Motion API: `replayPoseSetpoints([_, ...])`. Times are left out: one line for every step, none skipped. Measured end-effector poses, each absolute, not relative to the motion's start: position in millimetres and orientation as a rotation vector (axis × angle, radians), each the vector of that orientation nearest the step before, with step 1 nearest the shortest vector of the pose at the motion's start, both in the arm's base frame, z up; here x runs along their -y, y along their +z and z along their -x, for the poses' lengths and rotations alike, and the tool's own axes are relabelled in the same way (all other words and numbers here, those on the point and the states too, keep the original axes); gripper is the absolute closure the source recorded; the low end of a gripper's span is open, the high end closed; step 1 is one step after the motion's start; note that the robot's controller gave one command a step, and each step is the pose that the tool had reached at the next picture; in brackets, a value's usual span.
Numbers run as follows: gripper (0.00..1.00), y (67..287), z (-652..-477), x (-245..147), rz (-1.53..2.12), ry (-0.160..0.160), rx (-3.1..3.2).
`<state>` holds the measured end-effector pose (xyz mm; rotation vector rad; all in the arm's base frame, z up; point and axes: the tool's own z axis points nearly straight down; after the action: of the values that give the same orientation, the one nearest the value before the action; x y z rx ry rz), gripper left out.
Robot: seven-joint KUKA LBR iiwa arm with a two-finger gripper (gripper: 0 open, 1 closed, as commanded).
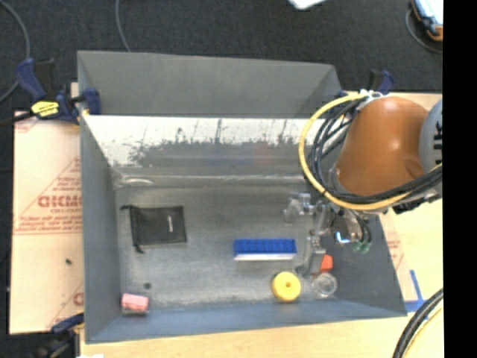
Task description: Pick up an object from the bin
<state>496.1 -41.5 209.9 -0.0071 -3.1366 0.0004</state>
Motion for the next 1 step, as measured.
replayPoseSetpoints([0.0,214.2,-497.6,41.4,0.004,0.002,3.145])
